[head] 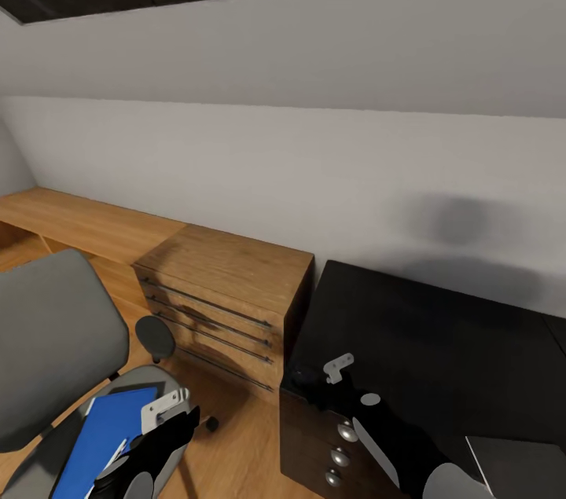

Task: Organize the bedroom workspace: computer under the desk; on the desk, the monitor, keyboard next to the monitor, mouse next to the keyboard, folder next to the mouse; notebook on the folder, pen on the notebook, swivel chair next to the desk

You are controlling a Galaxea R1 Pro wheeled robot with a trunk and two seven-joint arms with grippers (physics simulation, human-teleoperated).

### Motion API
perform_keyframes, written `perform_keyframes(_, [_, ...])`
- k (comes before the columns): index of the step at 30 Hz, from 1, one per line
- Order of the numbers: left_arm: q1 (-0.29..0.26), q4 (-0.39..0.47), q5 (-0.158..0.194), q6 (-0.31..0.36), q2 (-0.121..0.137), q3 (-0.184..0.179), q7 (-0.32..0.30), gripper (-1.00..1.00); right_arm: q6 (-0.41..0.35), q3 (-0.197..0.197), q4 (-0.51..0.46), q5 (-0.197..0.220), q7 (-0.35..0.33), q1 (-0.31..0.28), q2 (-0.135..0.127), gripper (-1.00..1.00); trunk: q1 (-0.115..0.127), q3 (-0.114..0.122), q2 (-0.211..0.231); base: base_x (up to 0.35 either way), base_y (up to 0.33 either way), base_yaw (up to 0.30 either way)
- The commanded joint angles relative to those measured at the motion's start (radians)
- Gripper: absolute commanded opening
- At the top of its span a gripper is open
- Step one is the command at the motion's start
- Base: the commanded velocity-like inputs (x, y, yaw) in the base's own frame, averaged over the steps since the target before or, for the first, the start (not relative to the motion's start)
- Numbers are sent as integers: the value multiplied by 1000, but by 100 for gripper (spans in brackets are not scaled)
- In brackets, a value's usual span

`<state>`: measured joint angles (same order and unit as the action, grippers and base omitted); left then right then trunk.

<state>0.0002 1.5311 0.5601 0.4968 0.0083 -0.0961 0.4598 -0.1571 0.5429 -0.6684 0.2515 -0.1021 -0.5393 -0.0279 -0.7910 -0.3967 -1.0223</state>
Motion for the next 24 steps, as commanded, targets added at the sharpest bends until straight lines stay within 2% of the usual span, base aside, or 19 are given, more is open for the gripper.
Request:
perform_keyframes(1, [0, 2, 10, 1, 1, -2, 10, 100, -5, 4, -2, 7, 1, -1, -1, 100, 0, -1, -1, 24, 9, 0])
perform_keyframes(9, [0, -2, 10, 1, 1, -2, 10, 100, -4, 4, -2, 6, 1, -1, -1, 100, 0, -1, -1, 115, 60, 0])
perform_keyframes(21, [0, -3, 10, 2, 1, -2, 10, 100, -5, 4, -2, 6, 1, -1, -1, 100, 0, -1, -1, 9, 4, 0])
perform_keyframes(22, [0, -3, 10, 2, 1, -2, 10, 100, -5, 4, -2, 6, 1, -1, -1, -100, 0, -1, -1, 0, 0, 0])
perform_keyframes(24, [0, -3, 10, 2, 1, -2, 10, 100, -5, 5, -2, 3, 0, -1, 0, -100, 0, -1, -1, 0, 0, 0])
